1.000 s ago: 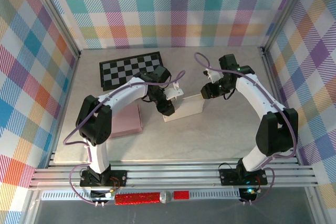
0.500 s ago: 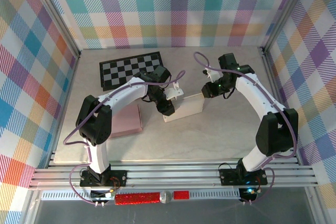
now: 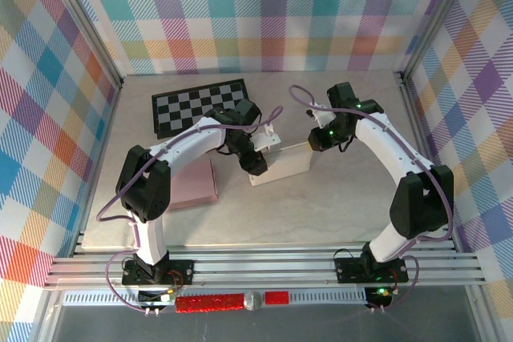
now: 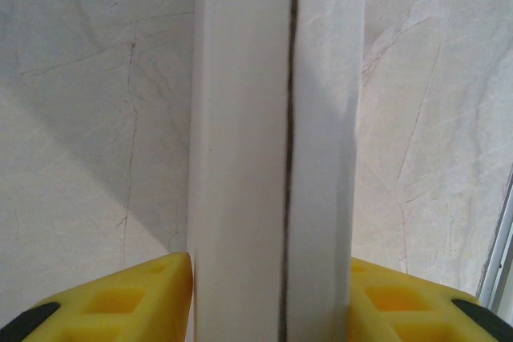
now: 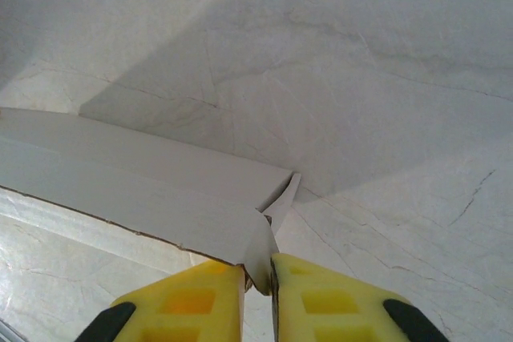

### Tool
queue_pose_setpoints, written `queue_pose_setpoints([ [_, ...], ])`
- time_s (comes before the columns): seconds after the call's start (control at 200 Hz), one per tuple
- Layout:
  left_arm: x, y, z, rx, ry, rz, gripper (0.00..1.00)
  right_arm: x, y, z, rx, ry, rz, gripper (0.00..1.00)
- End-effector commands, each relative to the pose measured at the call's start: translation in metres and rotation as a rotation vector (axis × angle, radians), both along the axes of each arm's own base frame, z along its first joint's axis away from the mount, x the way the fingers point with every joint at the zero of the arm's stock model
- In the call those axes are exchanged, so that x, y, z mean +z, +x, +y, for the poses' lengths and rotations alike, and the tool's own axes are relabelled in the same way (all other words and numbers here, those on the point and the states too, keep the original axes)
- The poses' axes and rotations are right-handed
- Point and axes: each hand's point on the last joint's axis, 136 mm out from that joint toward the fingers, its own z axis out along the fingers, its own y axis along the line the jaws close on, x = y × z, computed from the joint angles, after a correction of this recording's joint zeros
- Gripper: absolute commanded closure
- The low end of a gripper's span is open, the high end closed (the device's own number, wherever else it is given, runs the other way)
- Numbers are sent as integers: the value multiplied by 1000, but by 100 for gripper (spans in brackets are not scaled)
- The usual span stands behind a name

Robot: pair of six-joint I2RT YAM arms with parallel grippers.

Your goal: Fold the paper box

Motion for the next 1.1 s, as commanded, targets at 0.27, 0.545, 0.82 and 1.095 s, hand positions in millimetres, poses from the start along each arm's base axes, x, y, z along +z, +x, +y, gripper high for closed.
queue_pose_setpoints([
  [0.27, 6, 3, -2, 3, -21, 15, 56, 10, -2, 5, 14, -34, -33, 96],
  [0.545, 6, 7, -1, 22, -9, -1, 60, 11, -9, 6, -12, -23, 7, 100],
  [0.82, 6, 12, 1, 37, 1, -18, 63, 11, -22, 9, -38, 11, 83, 100],
  [1.095, 8, 19, 3, 64, 13, -57, 62, 9, -29, 10, -131, 37, 158, 100],
])
